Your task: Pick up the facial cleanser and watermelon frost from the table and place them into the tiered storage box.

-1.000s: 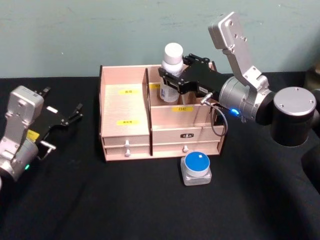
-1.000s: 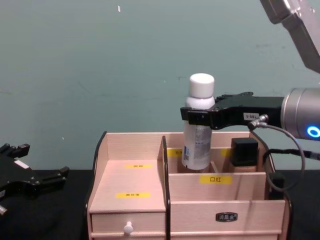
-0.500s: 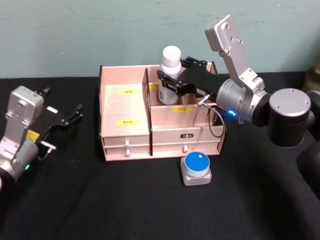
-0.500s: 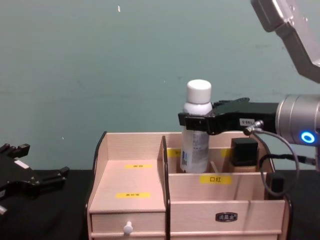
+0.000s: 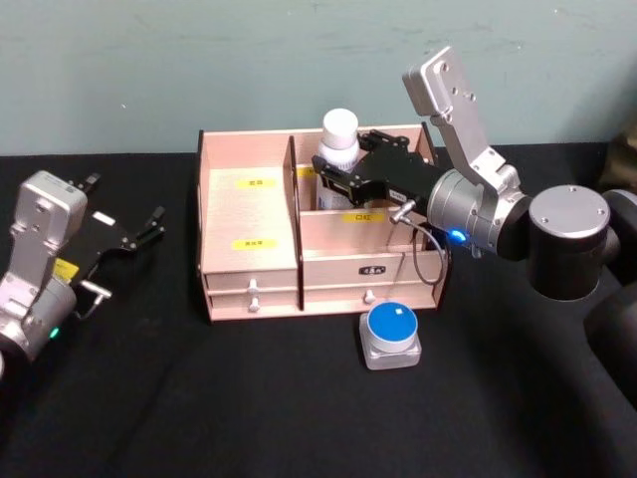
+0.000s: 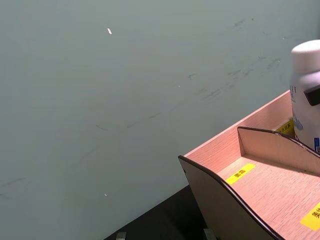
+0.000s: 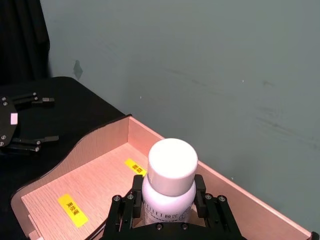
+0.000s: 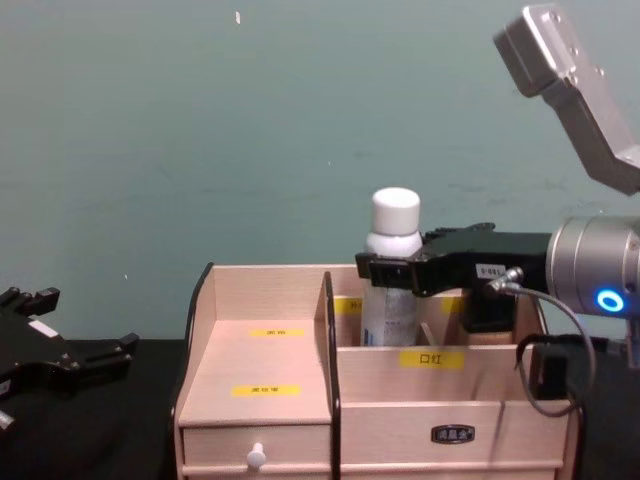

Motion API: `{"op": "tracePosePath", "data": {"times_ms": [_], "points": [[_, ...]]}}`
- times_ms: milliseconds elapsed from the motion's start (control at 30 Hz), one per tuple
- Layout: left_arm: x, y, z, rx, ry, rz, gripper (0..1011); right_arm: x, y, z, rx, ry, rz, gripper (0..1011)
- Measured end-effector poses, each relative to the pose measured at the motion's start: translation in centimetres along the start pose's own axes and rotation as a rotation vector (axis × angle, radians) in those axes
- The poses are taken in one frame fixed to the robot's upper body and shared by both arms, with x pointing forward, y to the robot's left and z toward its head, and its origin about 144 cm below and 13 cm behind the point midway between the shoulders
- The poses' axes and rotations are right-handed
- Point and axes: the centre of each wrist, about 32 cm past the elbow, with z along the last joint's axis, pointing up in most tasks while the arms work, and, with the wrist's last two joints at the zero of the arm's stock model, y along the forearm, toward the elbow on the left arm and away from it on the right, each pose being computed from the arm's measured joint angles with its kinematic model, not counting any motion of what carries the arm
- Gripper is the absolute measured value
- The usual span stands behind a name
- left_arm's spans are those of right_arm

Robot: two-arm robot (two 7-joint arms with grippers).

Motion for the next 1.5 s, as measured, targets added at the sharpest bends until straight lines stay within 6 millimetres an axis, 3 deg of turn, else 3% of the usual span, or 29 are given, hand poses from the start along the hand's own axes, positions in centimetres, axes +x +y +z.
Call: {"op": "tracePosePath", "data": {"times_ms": [1067, 1500], "points": [[0.0, 0.0, 0.0, 0.0, 0.0, 0.0, 1001, 0.01, 0.16, -0.99, -0.051, 0.015, 0.002, 604], [0.0, 0.0, 0.0, 0.0, 0.0, 0.0, 1001, 0.0, 0.15, -0.95, -0.048, 0.015, 0.002, 934]]}}
